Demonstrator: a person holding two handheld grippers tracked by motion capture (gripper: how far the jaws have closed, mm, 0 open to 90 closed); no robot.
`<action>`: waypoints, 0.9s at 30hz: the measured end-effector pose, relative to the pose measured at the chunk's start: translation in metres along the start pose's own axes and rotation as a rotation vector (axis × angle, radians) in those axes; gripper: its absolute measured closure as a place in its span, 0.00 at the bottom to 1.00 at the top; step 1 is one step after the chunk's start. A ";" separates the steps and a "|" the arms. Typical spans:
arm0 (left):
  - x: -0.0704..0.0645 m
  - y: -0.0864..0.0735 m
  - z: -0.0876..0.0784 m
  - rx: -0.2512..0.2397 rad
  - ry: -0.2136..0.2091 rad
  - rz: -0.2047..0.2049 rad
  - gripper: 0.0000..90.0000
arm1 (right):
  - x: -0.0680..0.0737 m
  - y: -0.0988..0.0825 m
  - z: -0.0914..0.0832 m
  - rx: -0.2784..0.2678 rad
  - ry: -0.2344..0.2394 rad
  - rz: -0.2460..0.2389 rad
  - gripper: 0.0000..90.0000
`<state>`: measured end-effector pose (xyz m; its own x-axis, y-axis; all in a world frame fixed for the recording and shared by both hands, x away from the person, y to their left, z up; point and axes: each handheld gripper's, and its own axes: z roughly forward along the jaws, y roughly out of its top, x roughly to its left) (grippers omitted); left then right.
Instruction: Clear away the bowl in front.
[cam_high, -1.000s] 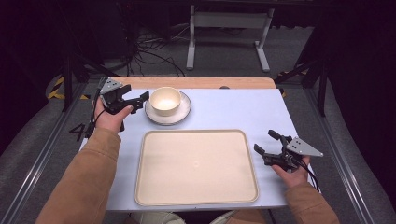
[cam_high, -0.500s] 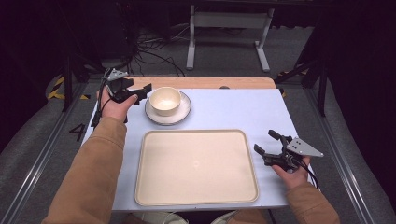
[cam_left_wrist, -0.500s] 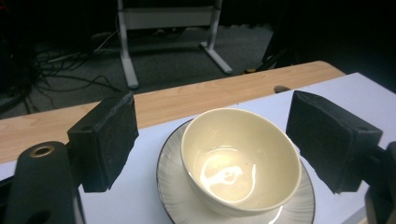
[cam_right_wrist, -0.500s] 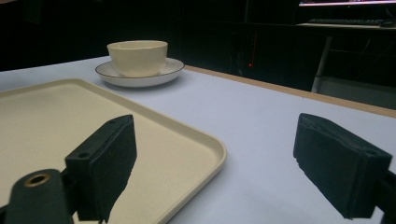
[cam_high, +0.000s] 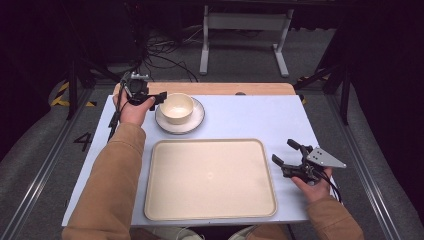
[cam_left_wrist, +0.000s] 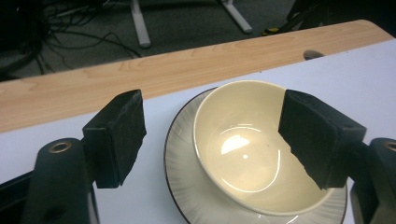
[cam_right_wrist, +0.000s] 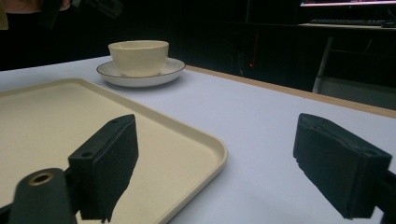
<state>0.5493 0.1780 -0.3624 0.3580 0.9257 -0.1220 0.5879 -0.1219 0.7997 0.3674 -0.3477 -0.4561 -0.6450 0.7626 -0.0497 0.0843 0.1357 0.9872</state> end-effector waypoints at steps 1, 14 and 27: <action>0.001 -0.001 0.003 0.032 0.033 -0.023 0.24 | 0.000 0.000 0.000 0.000 0.000 0.000 0.16; -0.001 -0.006 0.027 0.049 -0.050 -0.093 0.23 | 0.000 0.000 0.000 0.000 0.000 -0.001 0.16; -0.004 -0.018 0.051 0.180 -0.068 -0.110 0.27 | 0.000 0.000 0.000 0.001 0.005 -0.001 0.16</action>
<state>0.5740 0.1587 -0.4063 0.3291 0.9115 -0.2469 0.7439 -0.0892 0.6624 0.3670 -0.3475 -0.4561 -0.6489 0.7592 -0.0501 0.0841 0.1370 0.9870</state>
